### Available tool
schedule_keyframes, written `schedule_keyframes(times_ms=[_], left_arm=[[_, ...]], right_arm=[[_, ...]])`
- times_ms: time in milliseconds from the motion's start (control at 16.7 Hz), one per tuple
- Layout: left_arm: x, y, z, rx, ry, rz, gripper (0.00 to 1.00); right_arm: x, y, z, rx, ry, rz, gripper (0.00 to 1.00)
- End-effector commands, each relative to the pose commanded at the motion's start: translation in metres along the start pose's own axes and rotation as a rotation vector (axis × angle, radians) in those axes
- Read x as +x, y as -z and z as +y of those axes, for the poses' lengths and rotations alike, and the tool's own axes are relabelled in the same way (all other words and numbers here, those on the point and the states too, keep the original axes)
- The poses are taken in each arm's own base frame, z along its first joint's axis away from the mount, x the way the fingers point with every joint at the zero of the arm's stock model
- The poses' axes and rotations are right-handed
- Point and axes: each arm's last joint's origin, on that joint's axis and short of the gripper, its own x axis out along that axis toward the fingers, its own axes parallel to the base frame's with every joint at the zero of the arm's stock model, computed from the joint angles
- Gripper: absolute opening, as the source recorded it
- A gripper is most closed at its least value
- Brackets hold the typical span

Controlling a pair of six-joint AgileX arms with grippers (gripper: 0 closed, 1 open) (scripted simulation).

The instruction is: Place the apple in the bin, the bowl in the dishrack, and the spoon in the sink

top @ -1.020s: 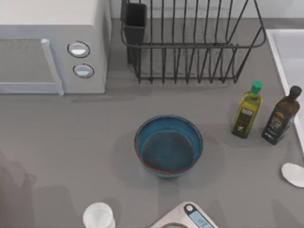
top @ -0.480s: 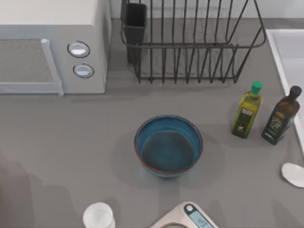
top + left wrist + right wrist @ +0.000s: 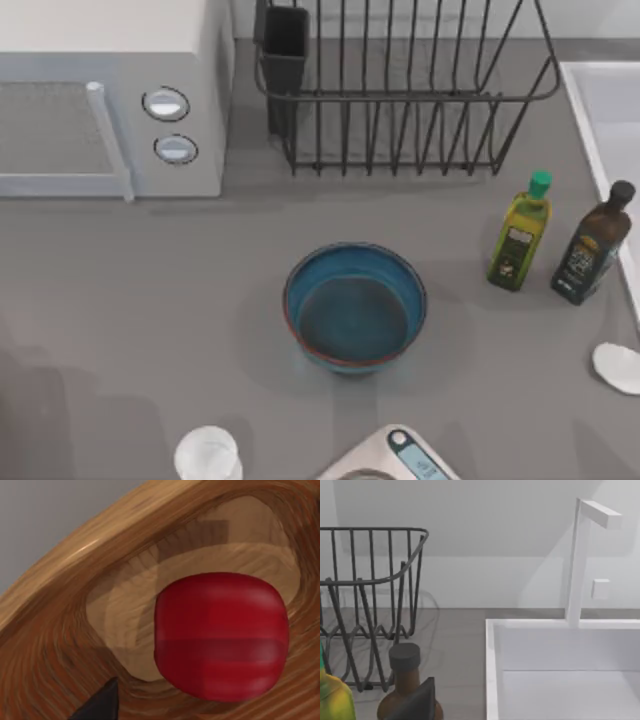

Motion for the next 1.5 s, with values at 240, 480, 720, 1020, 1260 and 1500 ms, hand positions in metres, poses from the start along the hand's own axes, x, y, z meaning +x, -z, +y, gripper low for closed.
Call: schedule_keyframes(times_ms=[240, 480, 720, 1020, 1260, 1500], left_arm=[[-0.009, 0.024, 0.012, 0.202, 0.162, -0.109, 1.0], [-0.016, 0.058, 0.042, 0.531, 0.422, -0.339, 1.0], [-0.008, 0.088, 0.075, 0.858, 0.71, -0.673, 1.0], [0.015, 0.106, 0.091, 1.103, 0.956, -1.054, 1.0], [0.023, 0.11, 0.093, 1.155, 1.013, -1.164, 1.0], [0.023, 0.11, 0.093, 1.155, 1.013, -1.164, 1.0]], right_arm=[[0.0, 0.0, 0.0, 0.0, 0.0, 0.0, 1.0], [0.0, 0.0, 0.0, 0.0, 0.0, 0.0, 1.0], [0.0, 0.0, 0.0, 0.0, 0.0, 0.0, 1.0], [0.0, 0.0, 0.0, 0.0, 0.0, 0.0, 1.0], [0.0, 0.0, 0.0, 0.0, 0.0, 0.0, 1.0], [0.0, 0.0, 0.0, 0.0, 0.0, 0.0, 1.0]])
